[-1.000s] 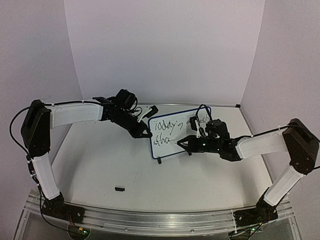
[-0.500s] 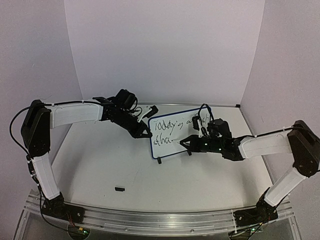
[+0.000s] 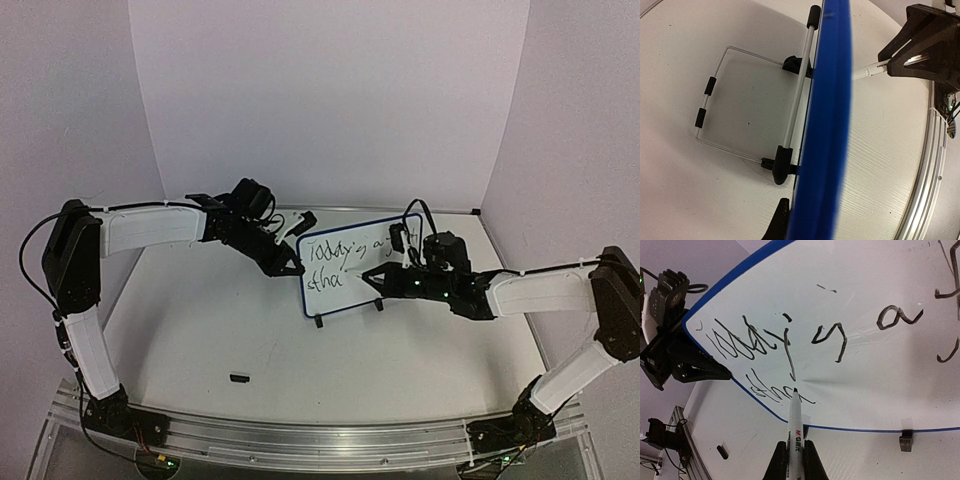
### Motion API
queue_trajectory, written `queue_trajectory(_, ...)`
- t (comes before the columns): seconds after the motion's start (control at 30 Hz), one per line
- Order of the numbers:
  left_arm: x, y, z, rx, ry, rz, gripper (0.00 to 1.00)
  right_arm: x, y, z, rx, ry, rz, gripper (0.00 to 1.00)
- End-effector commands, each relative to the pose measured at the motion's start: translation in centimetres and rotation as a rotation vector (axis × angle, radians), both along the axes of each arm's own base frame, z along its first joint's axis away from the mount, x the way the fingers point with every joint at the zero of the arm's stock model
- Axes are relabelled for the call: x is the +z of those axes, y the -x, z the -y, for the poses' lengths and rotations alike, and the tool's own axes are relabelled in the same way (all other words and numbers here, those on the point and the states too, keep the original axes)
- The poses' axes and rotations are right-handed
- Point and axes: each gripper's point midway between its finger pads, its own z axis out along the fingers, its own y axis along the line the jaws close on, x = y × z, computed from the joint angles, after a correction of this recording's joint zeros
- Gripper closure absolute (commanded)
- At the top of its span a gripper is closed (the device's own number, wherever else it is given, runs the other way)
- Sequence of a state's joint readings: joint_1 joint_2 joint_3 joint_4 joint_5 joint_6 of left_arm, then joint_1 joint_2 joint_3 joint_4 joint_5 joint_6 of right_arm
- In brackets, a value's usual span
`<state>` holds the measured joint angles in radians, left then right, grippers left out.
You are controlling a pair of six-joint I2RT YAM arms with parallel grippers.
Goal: Write a sentence on the whiteboard
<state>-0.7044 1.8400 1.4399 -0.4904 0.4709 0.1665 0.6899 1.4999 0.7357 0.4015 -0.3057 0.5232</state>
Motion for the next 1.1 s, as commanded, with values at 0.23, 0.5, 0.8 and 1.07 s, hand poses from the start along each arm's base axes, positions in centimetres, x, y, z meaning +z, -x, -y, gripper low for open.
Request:
queue_trajectory(0.23, 0.5, 0.6, 0.5, -0.027, -0.009, -0.002, 1.00, 0.6, -1.5, -0.9, -0.010, -0.005, 0.033, 1.00)
queue_trajectory(0.5, 0.4, 0.6, 0.5, -0.027, -0.010, -0.002, 1.00, -1.4, -1.5, -0.4, -0.034, 0.021, -0.010, 1.00)
queue_trajectory(0.8, 0.5, 0.6, 0.5, -0.027, -0.010, -0.002, 1.00, -3.2, -1.0, 0.0, -0.038, 0.042, -0.052, 1.00)
queue_trajectory(1.07, 0.5, 0.6, 0.5, -0.028, -0.010, -0.002, 1.00, -3.4, -1.2, -0.3, -0.034, 0.046, -0.061, 1.00)
